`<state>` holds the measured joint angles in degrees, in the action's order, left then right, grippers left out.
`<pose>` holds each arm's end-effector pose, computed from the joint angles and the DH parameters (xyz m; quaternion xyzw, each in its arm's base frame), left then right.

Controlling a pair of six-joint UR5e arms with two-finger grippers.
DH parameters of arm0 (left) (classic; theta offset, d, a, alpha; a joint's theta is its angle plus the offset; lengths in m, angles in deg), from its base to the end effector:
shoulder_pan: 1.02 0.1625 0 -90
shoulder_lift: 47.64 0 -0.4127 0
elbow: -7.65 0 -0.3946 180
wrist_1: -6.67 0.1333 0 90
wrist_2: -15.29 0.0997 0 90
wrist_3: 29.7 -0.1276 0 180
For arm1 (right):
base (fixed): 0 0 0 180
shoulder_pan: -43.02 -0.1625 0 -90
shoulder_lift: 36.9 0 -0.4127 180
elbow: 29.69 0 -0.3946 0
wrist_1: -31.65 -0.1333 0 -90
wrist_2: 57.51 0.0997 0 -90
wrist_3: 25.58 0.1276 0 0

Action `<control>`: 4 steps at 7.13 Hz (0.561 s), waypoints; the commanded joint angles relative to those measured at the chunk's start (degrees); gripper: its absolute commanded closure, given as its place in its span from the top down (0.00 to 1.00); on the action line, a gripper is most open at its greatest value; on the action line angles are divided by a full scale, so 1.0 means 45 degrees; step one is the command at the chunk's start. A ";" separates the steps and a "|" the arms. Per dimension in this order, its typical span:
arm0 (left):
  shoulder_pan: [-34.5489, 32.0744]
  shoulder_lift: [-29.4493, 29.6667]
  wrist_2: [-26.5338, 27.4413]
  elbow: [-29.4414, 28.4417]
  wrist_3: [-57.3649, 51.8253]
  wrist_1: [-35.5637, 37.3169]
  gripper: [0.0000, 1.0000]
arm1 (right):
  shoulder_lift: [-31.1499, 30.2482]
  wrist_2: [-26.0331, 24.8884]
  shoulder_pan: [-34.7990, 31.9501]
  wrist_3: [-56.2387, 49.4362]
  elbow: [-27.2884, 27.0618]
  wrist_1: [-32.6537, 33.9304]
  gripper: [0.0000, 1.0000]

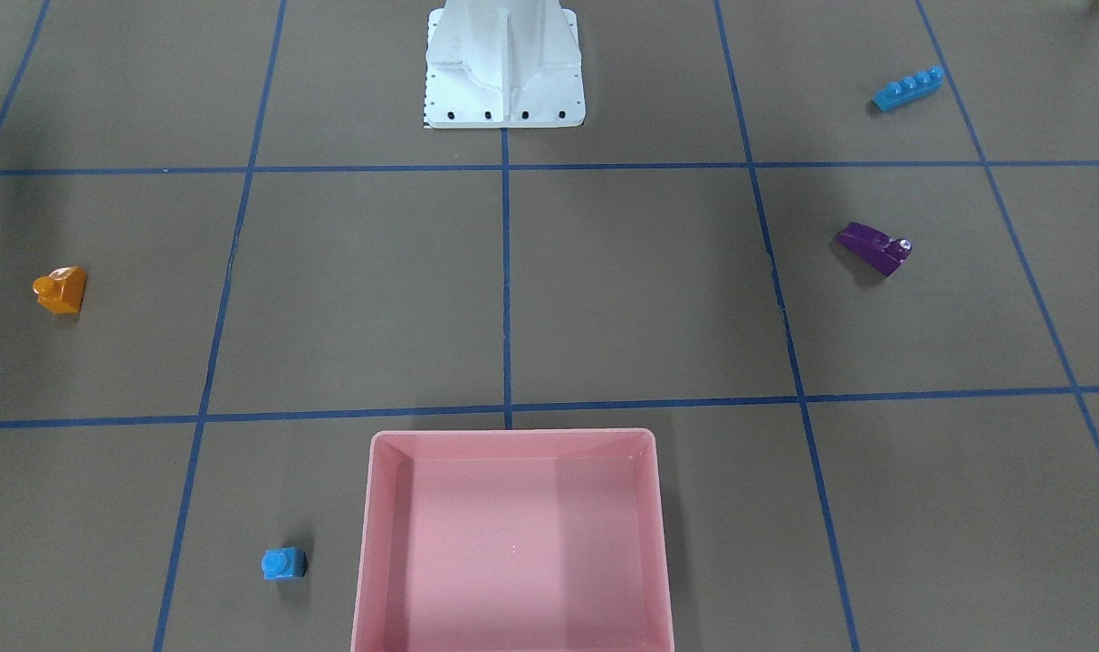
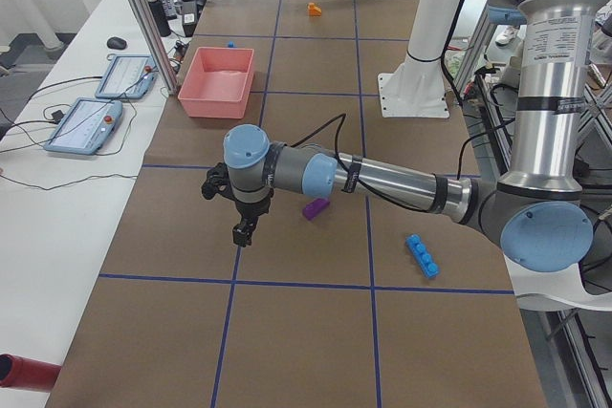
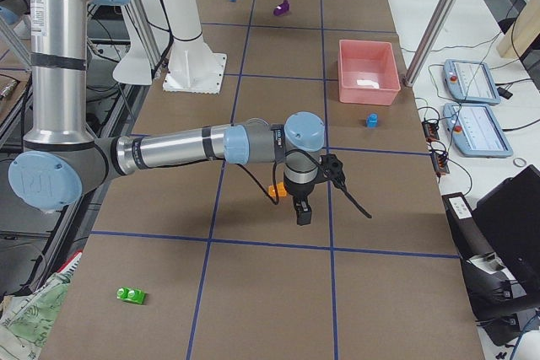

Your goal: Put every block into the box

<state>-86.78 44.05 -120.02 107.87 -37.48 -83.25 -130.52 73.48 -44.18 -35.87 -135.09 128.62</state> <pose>-0.0044 -0.5160 0.5610 0.1069 0.3800 0.1356 0.9087 0.0267 -0.4695 0.5814 0.0621 -0.3465 -0.1213 0.9281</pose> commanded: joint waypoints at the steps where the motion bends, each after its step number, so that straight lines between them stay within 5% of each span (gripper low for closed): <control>1: 0.0016 0.0191 -0.0048 -0.0159 0.0420 -0.0251 1.00 | 0.0433 0.0187 0.0120 0.0156 0.0023 -0.0005 1.00; 4: 0.0036 0.0269 -0.0028 -0.0994 0.0479 -0.1768 1.00 | 0.0746 0.1202 0.0838 0.1491 0.0179 -0.1520 1.00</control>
<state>-86.65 45.18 -120.17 105.74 -35.52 -87.41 -127.57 77.89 -42.46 -33.82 -134.53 125.62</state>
